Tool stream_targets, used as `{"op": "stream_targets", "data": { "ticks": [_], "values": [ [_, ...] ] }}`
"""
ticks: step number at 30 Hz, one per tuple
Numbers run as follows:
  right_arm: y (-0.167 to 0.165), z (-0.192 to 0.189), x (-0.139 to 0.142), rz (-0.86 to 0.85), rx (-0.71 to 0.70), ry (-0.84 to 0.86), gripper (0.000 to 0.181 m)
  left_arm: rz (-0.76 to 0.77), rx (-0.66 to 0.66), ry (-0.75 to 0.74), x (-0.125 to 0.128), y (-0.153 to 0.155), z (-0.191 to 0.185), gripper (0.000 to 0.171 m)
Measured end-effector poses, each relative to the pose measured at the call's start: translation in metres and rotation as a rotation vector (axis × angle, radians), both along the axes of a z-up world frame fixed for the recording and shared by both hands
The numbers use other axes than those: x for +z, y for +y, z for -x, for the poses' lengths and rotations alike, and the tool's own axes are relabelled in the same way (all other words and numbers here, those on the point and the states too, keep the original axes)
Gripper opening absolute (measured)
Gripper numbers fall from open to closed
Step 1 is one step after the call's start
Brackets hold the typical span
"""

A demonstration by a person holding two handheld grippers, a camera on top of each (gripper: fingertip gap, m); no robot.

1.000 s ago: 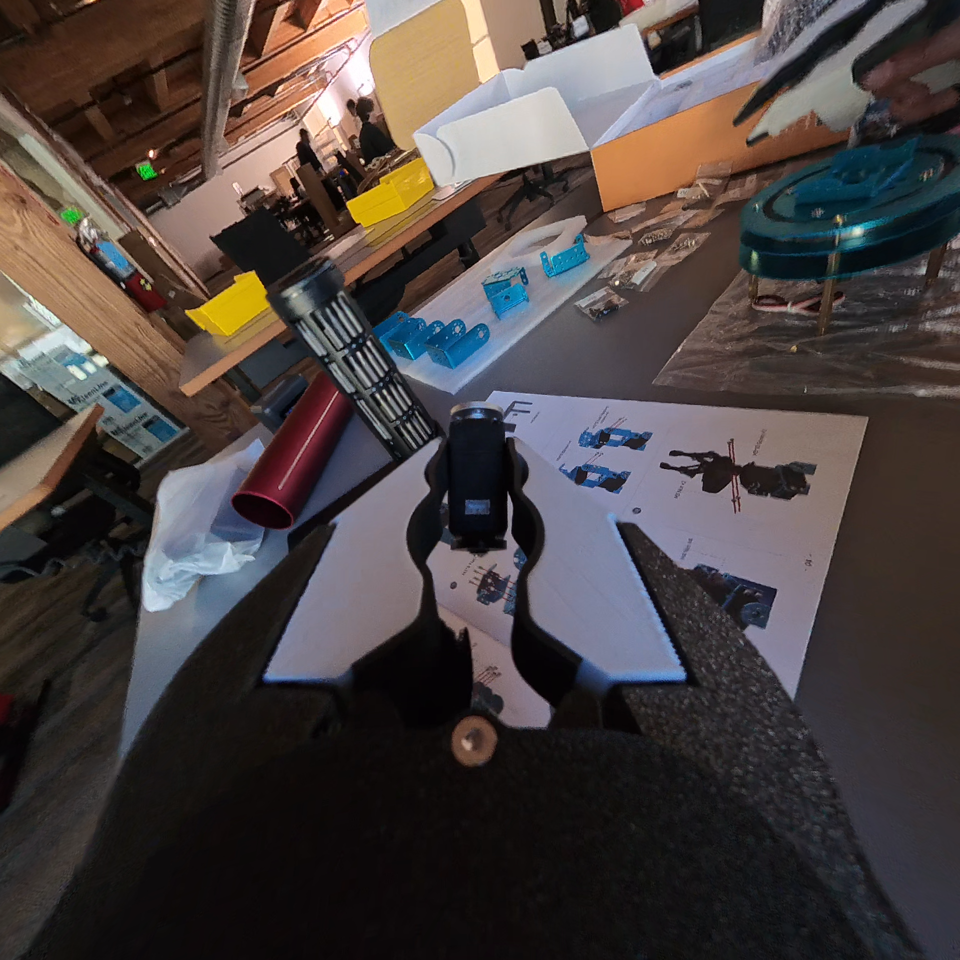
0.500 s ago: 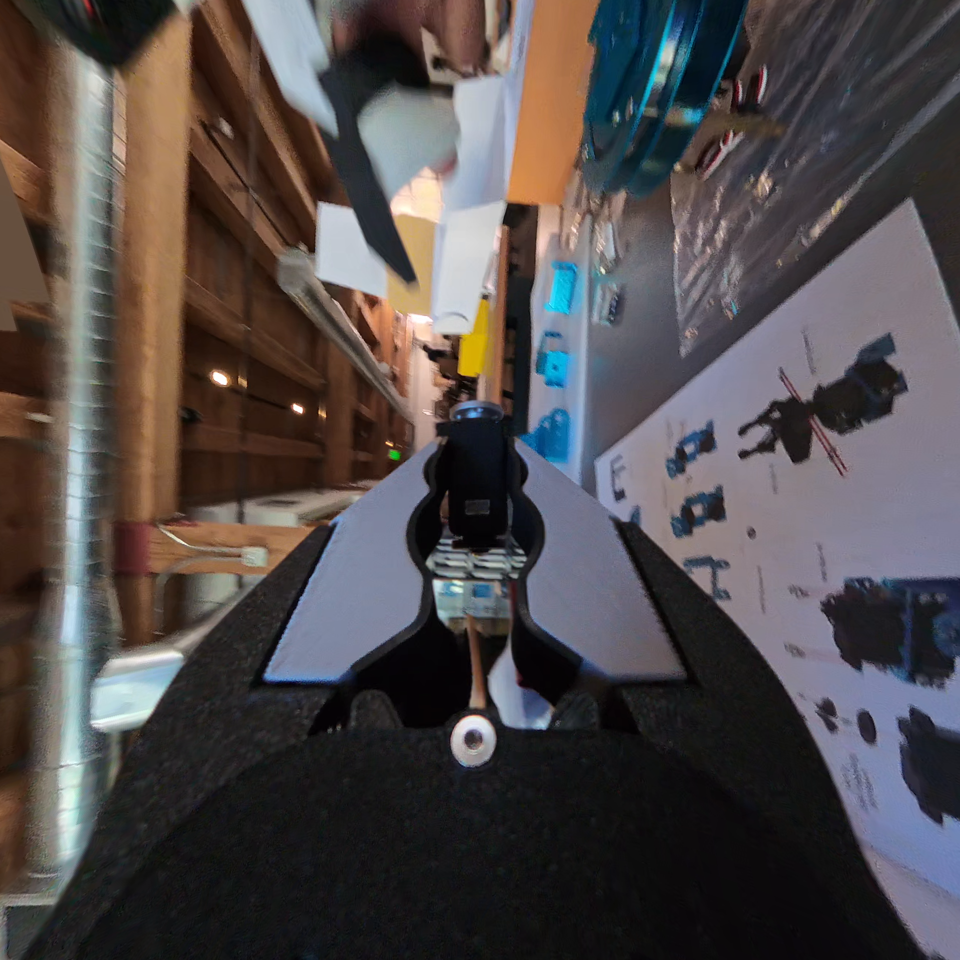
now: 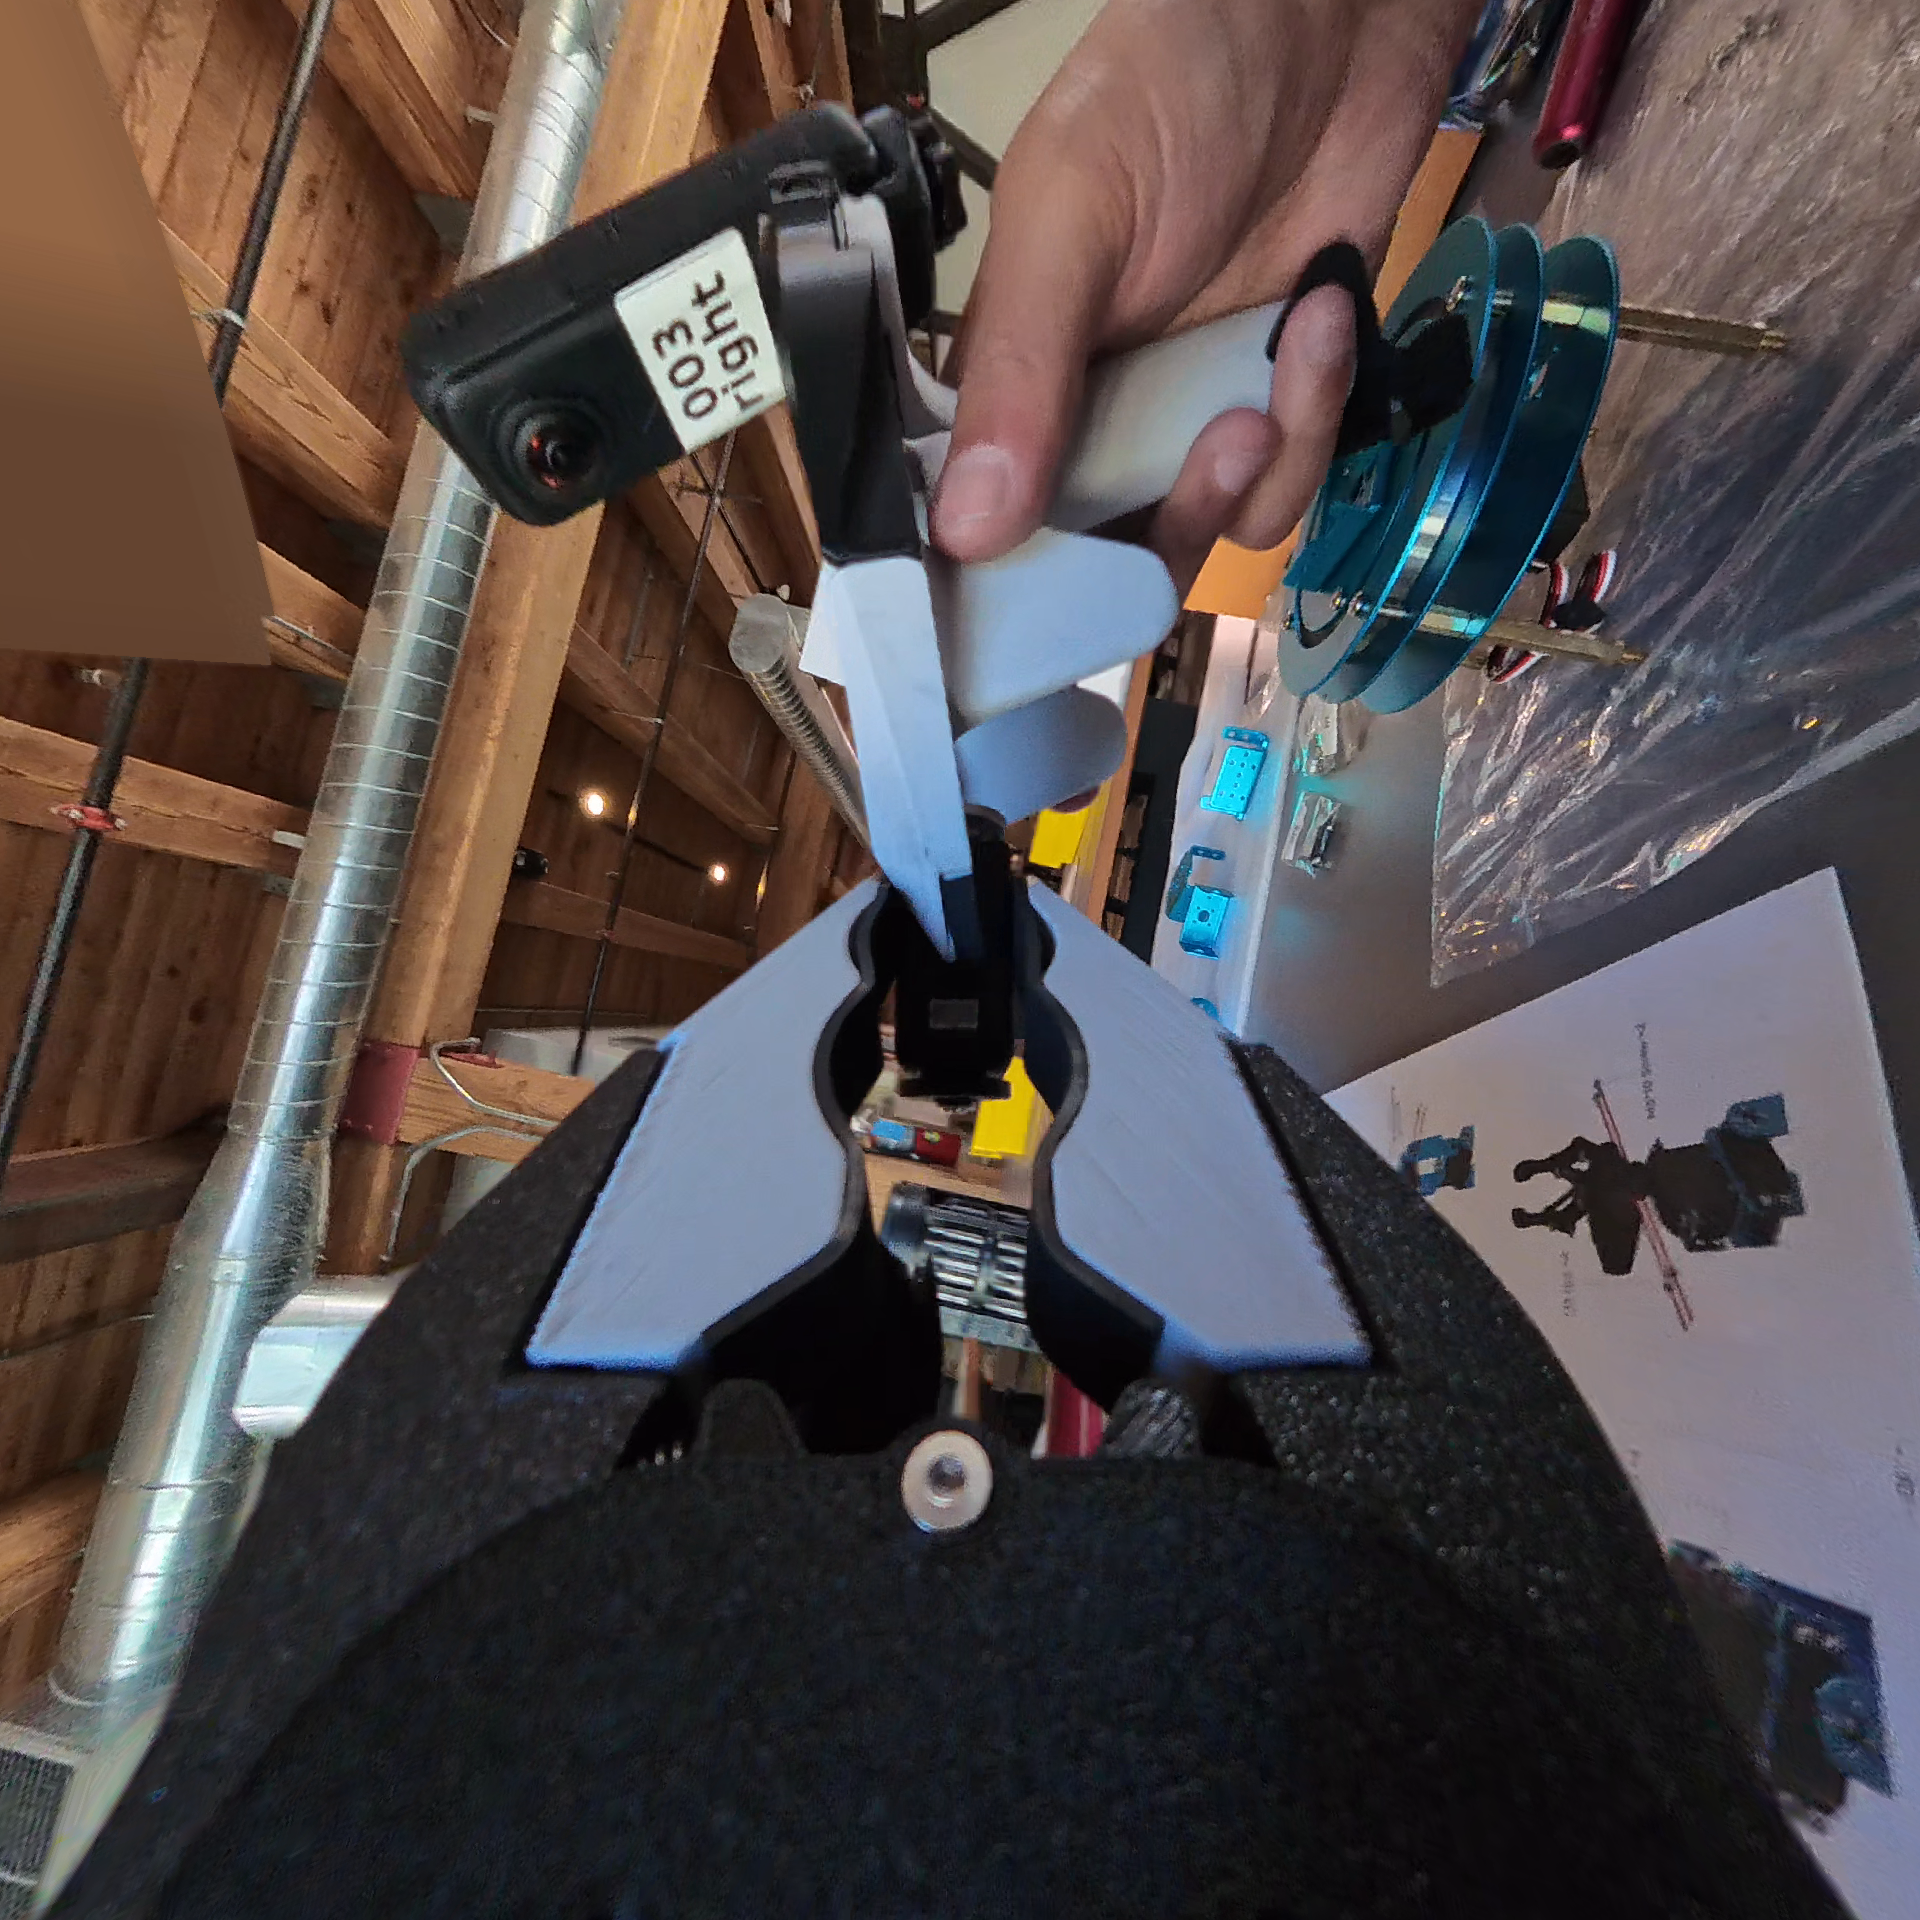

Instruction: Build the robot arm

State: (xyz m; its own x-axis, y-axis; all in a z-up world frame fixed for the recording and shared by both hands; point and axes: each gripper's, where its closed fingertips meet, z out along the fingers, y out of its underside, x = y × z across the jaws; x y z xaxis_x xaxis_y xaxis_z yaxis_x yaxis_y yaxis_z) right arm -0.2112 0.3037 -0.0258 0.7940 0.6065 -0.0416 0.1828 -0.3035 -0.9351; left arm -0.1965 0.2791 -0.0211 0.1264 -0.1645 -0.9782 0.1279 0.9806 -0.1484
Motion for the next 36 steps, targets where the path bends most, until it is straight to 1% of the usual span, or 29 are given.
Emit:
{"op": "stream_targets", "data": {
  "ticks": [1, 4, 6, 8, 9, 10, 11, 12, 13, 15, 16, 18, 19, 20, 22, 24, 25, 27, 28, 29, 30, 32, 33, 34, 36],
  "values": [
    [-0.001, -0.001, -0.002, 0.008, -0.011, 0.002, 0.043, 0.029, 0.004, 0.01, -0.001, 0.0, -0.001, 0.02],
    [-0.003, -0.012, -0.009, 0.039, -0.065, -0.033, 0.043, 0.197, 0.027, 0.046, -0.004, 0.007, 0.004, 0.039],
    [-0.011, -0.023, -0.005, 0.055, -0.094, 0.013, 0.043, 0.413, 0.031, 0.094, -0.006, 0.017, 0.013, 0.039],
    [-0.025, -0.031, 0.006, 0.052, -0.084, 0.137, 0.043, 0.738, 0.005, 0.145, -0.009, 0.028, 0.021, 0.034],
    [-0.034, -0.032, 0.016, 0.036, -0.046, 0.224, 0.043, 0.921, -0.027, 0.175, -0.011, 0.031, 0.024, 0.034],
    [-0.042, -0.035, 0.025, 0.024, -0.017, 0.311, 0.043, 1.088, -0.1, 0.215, -0.013, 0.028, 0.027, 0.034],
    [-0.048, -0.041, 0.032, 0.017, -0.002, 0.391, 0.042, 1.216, -0.203, 0.238, -0.01, 0.022, 0.031, 0.032],
    [-0.054, -0.046, 0.038, 0.01, 0.017, 0.462, 0.042, 1.308, -0.298, 0.254, -0.005, 0.018, 0.034, 0.028],
    [-0.059, -0.049, 0.043, 0.004, 0.048, 0.529, 0.042, 1.374, -0.357, 0.28, -0.003, 0.016, 0.034, 0.027],
    [-0.067, -0.055, 0.051, 0.0, 0.086, 0.643, 0.042, 1.481, -0.39, 0.314, -0.004, 0.022, 0.031, 0.027],
    [-0.069, -0.057, 0.053, -0.003, 0.097, 0.68, 0.042, 1.522, -0.405, 0.316, -0.004, 0.027, 0.031, 0.027],
    [-0.07, -0.06, 0.053, -0.008, 0.085, 0.699, 0.042, 1.56, -0.406, 0.276, -0.003, 0.04, 0.032, 0.027],
    [-0.069, -0.061, 0.051, -0.012, 0.063, 0.686, 0.042, 1.557, -0.372, 0.245, -0.004, 0.05, 0.031, 0.027],
    [-0.068, -0.063, 0.05, -0.022, 0.036, 0.671, 0.042, 1.548, -0.31, 0.205, -0.006, 0.063, 0.03, 0.026],
    [-0.071, -0.068, 0.051, -0.057, -0.024, 0.643, 0.042, 1.531, -0.132, 0.09, -0.01, 0.105, 0.032, 0.024],
    [-0.073, -0.079, 0.046, -0.086, -0.142, 0.583, 0.043, 1.562, 0.113, -0.049, -0.022, 0.163, 0.045, 0.024],
    [-0.075, -0.085, 0.042, -0.098, -0.211, 0.544, 0.042, 1.584, 0.226, -0.083, -0.033, 0.187, 0.057, 0.025],
    [-0.082, -0.098, 0.031, -0.131, -0.34, 0.444, 0.043, 1.641, 0.379, -0.13, -0.058, 0.22, 0.086, 0.026],
    [-0.085, -0.107, 0.024, -0.136, -0.423, 0.384, 0.043, 1.695, 0.381, -0.171, -0.059, 0.227, 0.102, 0.027],
    [-0.09, -0.117, 0.016, -0.139, -0.503, 0.326, 0.043, 1.708, 0.306, -0.189, -0.052, 0.225, 0.116, 0.026],
    [-0.096, -0.125, 0.011, -0.147, -0.57, 0.283, 0.042, 1.707, 0.232, -0.219, -0.04, 0.222, 0.13, 0.026],
    [-0.107, -0.133, 0.01, -0.179, -0.648, 0.266, 0.042, 1.738, 0.164, -0.311, -0.015, 0.228, 0.156, 0.026],
    [-0.112, -0.137, 0.008, -0.192, -0.682, 0.266, 0.042, 1.746, 0.15, -0.343, -0.006, 0.232, 0.166, 0.026],
    [-0.116, -0.141, 0.005, -0.2, -0.717, 0.259, 0.042, 1.748, 0.161, -0.355, -0.002, 0.235, 0.172, 0.026],
    [-0.121, -0.147, -0.003, -0.215, -0.77, 0.235, 0.043, 1.728, 0.253, -0.331, -0.008, 0.244, 0.177, 0.026]
  ]
}}
